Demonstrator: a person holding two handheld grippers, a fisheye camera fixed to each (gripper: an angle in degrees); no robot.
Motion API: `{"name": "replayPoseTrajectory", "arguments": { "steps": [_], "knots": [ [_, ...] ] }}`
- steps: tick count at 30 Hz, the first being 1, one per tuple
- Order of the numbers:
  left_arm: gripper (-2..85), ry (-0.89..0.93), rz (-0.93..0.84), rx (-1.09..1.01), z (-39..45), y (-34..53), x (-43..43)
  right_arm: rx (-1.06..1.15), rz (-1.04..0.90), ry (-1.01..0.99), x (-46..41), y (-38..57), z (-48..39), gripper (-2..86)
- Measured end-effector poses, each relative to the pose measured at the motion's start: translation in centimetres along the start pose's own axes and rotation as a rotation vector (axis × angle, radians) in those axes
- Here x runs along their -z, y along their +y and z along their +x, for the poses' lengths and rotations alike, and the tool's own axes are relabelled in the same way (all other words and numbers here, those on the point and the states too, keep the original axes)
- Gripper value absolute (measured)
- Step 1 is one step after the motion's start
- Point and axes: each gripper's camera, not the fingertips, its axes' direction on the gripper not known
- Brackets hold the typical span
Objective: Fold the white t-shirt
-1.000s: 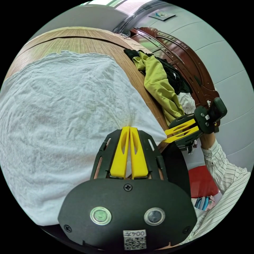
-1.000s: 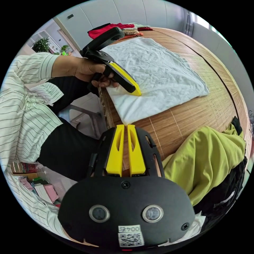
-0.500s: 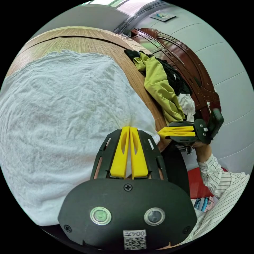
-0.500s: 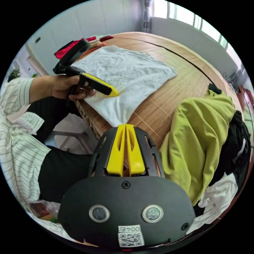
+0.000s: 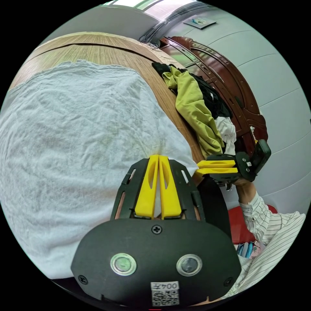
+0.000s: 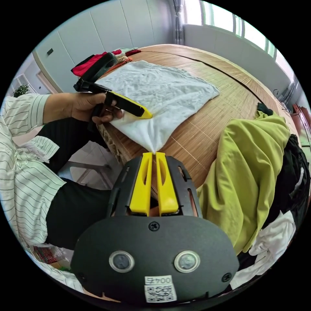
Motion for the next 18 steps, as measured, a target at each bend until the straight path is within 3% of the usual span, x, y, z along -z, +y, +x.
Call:
{"name": "replayPoseTrajectory", "arguments": {
  "steps": [3,9,15,18],
  "knots": [
    [0.4,0.014,0.001,0.001,-0.3,0.8,0.4,-0.07,-0.077,0.126,0.2,0.4,1.1,-0.4],
    [0.4,0.0,0.015,-0.018,-0.1,2.7,1.5,-0.22,0.135,-0.073,3.5,-2.4,-1.5,-0.8],
    [0.6,-0.08,0.09,-0.035,1.1,6.4,8.4,-0.205,-0.19,0.211,-3.1,-8.1,-6.2,-0.8],
    [0.6,-0.215,0.132,-0.098,0.7,10.4,15.4,-0.181,-0.245,0.275,-4.2,-9.5,-7.4,-0.7]
  ]
}}
